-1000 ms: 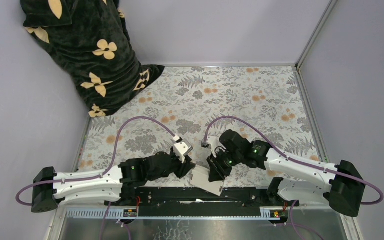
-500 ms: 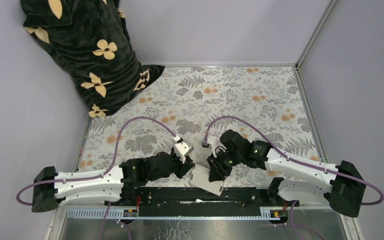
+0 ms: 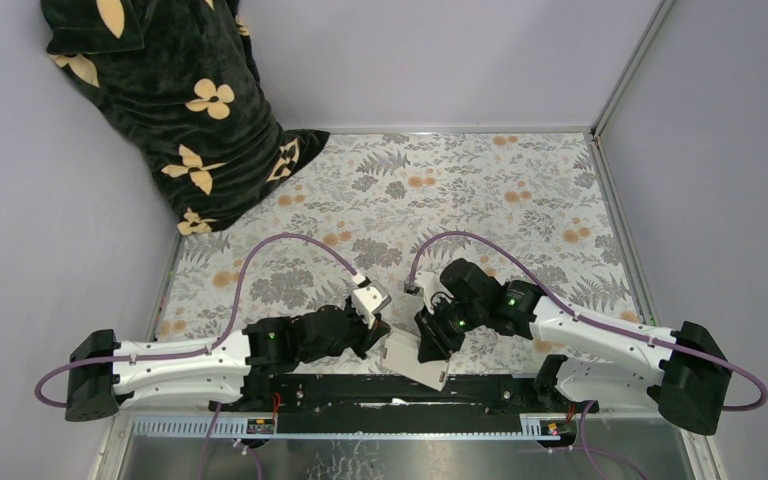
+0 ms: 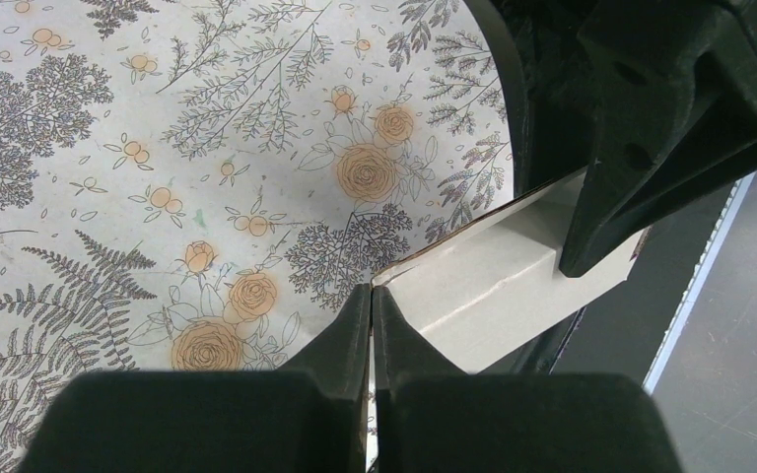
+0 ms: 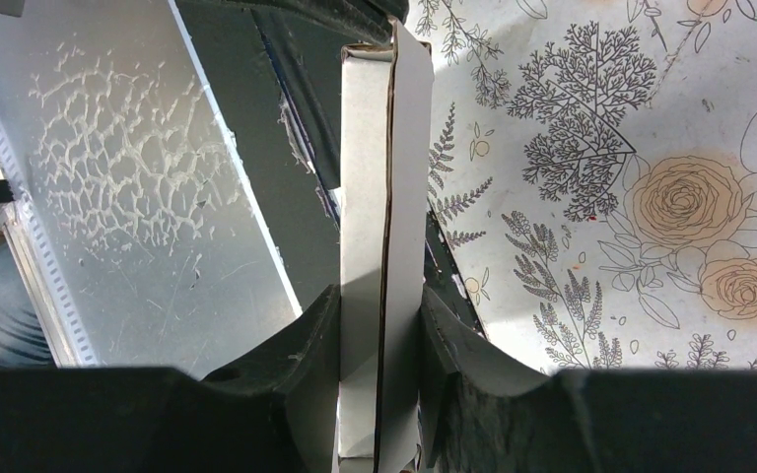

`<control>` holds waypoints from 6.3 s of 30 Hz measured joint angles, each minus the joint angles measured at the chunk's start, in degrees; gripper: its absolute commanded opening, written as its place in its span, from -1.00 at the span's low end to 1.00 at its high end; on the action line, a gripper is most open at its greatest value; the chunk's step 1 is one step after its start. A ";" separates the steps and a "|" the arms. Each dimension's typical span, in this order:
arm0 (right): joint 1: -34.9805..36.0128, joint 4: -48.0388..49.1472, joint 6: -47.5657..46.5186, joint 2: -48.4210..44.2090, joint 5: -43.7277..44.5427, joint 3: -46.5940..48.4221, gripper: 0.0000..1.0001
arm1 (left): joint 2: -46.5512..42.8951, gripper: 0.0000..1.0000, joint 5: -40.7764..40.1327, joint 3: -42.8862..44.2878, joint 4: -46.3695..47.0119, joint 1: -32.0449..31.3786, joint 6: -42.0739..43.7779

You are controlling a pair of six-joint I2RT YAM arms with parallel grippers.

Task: Fold the paper box
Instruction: Close the paper box at the center of the board.

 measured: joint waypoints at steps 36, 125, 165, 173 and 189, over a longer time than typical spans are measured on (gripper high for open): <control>1.53 0.52 0.31 0.17 10.29 -0.09 -0.95 | 9.51 -0.98 -6.29 4.61 0.09 0.02 0.00; 9.57 14.23 1.07 4.17 30.03 -4.28 -0.95 | 9.97 -1.00 -10.01 -3.08 13.79 4.26 0.37; 9.57 13.05 3.82 3.43 30.97 -4.48 -1.00 | 13.14 -1.00 -13.57 -5.25 21.29 2.32 -6.84; 9.75 11.13 4.85 0.81 31.06 -5.62 -1.00 | 14.58 -1.00 -14.19 -6.45 25.44 0.87 -8.22; 9.90 9.86 5.44 1.03 32.06 -4.94 -1.00 | 14.36 -1.00 -15.47 -9.70 31.15 0.37 -9.44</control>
